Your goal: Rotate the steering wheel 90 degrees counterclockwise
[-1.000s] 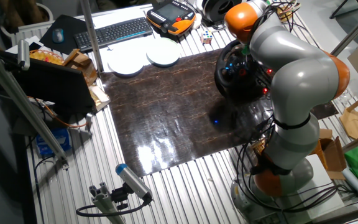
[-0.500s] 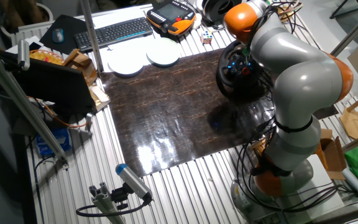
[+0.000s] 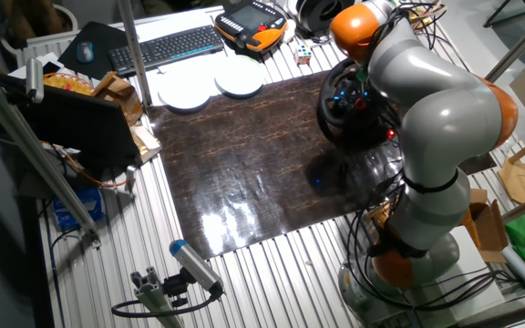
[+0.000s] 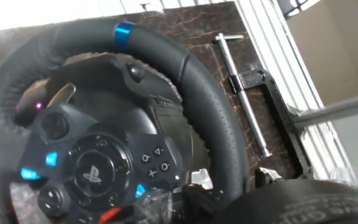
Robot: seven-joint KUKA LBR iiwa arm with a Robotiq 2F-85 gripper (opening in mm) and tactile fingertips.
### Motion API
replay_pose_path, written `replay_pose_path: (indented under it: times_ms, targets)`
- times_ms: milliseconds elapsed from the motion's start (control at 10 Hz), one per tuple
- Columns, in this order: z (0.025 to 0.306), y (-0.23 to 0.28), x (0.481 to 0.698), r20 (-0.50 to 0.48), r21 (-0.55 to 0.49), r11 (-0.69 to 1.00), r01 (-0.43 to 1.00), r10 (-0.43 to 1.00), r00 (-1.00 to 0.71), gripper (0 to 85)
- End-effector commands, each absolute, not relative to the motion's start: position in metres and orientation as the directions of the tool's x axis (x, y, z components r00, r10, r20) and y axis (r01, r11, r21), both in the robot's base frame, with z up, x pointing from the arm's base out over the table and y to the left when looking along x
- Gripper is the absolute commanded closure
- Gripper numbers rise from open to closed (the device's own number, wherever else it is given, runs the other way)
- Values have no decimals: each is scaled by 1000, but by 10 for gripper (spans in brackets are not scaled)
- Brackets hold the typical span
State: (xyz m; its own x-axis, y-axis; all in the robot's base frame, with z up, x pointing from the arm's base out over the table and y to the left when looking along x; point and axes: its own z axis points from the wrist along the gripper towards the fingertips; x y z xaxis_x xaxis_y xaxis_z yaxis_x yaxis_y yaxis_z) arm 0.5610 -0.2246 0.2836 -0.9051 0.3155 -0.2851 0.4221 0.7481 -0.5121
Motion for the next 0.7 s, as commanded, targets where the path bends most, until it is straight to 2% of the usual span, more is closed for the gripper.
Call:
replay_pose_path:
  times_ms: [0, 600]
  targets:
    - [285, -224, 560, -293, -505, 732, 457, 352, -889, 407]
    - [289, -208, 550, -333, -444, 631, 636, 543, -771, 377]
